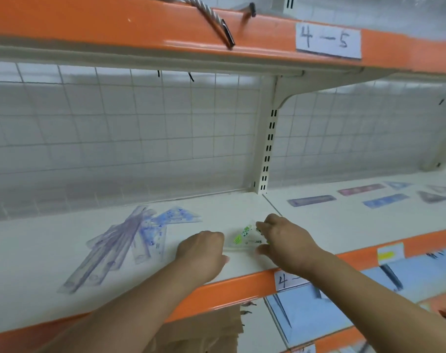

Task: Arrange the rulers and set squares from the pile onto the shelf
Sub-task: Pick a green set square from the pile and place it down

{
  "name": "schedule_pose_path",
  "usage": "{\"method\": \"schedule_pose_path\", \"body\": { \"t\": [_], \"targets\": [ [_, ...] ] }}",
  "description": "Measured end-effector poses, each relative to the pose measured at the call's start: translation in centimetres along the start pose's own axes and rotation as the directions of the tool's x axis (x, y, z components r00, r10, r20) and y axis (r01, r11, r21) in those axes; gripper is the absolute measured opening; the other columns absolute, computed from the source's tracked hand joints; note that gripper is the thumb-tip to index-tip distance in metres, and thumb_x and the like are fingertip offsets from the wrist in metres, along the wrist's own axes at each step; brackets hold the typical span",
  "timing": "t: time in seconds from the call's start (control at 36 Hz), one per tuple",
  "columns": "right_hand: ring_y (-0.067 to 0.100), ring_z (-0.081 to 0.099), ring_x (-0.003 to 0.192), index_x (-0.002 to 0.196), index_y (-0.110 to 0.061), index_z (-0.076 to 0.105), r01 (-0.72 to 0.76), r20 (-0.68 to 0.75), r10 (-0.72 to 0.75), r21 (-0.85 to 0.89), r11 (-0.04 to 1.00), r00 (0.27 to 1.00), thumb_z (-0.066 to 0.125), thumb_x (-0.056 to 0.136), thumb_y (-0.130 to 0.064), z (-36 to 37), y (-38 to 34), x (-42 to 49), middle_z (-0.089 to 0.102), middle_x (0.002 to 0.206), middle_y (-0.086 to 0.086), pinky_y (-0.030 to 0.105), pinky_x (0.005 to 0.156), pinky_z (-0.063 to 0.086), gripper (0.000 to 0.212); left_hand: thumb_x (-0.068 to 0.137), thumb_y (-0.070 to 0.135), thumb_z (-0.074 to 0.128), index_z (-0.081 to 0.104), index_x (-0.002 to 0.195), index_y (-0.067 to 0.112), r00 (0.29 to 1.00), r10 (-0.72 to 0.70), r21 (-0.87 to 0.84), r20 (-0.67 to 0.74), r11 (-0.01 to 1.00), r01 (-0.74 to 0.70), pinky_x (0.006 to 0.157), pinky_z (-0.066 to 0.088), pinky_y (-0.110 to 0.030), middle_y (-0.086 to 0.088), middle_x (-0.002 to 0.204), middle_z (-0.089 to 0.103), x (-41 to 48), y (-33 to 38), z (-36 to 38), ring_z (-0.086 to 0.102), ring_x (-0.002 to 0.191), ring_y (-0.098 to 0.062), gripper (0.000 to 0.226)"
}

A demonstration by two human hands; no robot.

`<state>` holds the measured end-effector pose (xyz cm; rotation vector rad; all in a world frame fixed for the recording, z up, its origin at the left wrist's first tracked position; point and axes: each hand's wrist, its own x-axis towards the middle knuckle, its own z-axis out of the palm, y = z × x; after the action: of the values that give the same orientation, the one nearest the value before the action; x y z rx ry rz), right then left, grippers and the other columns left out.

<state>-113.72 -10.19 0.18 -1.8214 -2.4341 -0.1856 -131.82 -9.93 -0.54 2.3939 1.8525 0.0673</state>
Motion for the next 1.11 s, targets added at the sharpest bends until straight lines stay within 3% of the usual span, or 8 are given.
{"method": "schedule_pose_path", "body": {
  "t": [0.22,0.44,0.53,0.69,0.89,1.11],
  "targets": [
    [0.025,0.051,0.108,0.117,-0.012,0.051,-0.141,0.025,0.141,-0.004,0.990,0.990,0.054,0.093,-0.038,0.0,4.5,-4.2,0.049,0.117,0.007,0.031,0.077,0.044,0.036,0.093,0.046,0.052,0.054,0.122,0.020,0.990,0.135,-0.003,0.045,0.991,-0.135,0.092,0.045,-0.032,-0.002,0.125,0.057,1.3,5.4,0.7,0.053,0.117,-0.024,0.039],
    [0.028,0.050,0.111,0.142,-0.018,0.034,-0.232,0.005,0.232,-0.006,0.973,0.973,0.053,0.093,-0.029,-0.7,11.3,-8.3,0.048,0.123,0.008,0.035,0.081,0.045,0.054,0.093,0.049,0.051,0.053,0.122,0.020,0.967,0.251,0.023,0.049,0.967,-0.252,0.089,0.044,-0.030,-0.003,0.125,0.056,3.1,13.4,1.0,0.053,0.117,-0.024,0.042],
    [0.026,0.049,0.114,0.142,-0.019,0.032,-0.257,0.007,0.257,-0.010,0.966,0.966,0.053,0.095,-0.033,-0.9,14.3,-9.8,0.046,0.126,0.007,0.035,0.084,0.045,0.054,0.094,0.040,0.051,0.053,0.122,0.017,0.962,0.268,0.044,0.049,0.962,-0.270,0.088,0.044,-0.031,-0.004,0.125,0.056,4.0,16.6,1.2,0.054,0.115,-0.025,0.036],
    [0.025,0.049,0.112,0.143,-0.019,0.029,-0.278,0.008,0.278,-0.047,0.959,0.960,0.051,0.096,-0.035,-1.7,21.4,-12.8,0.046,0.126,0.006,0.030,0.076,0.040,0.054,0.093,0.015,0.048,0.055,0.119,0.018,0.963,0.266,0.089,0.034,0.959,-0.268,0.081,0.043,-0.029,-0.004,0.120,0.057,5.4,23.3,2.1,0.056,0.109,-0.025,0.027],
    [0.024,0.049,0.114,0.144,-0.019,0.027,-0.275,0.009,0.276,-0.086,0.958,0.961,0.051,0.095,-0.035,-2.8,28.8,-15.3,0.046,0.127,0.006,0.028,0.074,0.036,0.057,0.087,0.004,0.045,0.056,0.110,0.013,0.973,0.229,0.114,0.024,0.967,-0.230,0.077,0.042,-0.028,-0.008,0.117,0.058,5.9,30.3,2.5,0.057,0.107,-0.028,0.027],
    [0.023,0.048,0.118,0.146,-0.020,0.025,-0.237,0.049,0.240,-0.058,0.970,0.970,0.053,0.094,-0.036,-2.2,33.0,-15.6,0.047,0.130,0.004,0.033,0.088,0.046,0.060,0.089,0.006,0.045,0.056,0.106,0.015,0.992,0.128,0.079,0.023,0.988,-0.129,0.071,0.038,-0.026,-0.005,0.112,0.058,6.3,32.5,3.5,0.057,0.102,-0.025,0.022]
  ]
}}
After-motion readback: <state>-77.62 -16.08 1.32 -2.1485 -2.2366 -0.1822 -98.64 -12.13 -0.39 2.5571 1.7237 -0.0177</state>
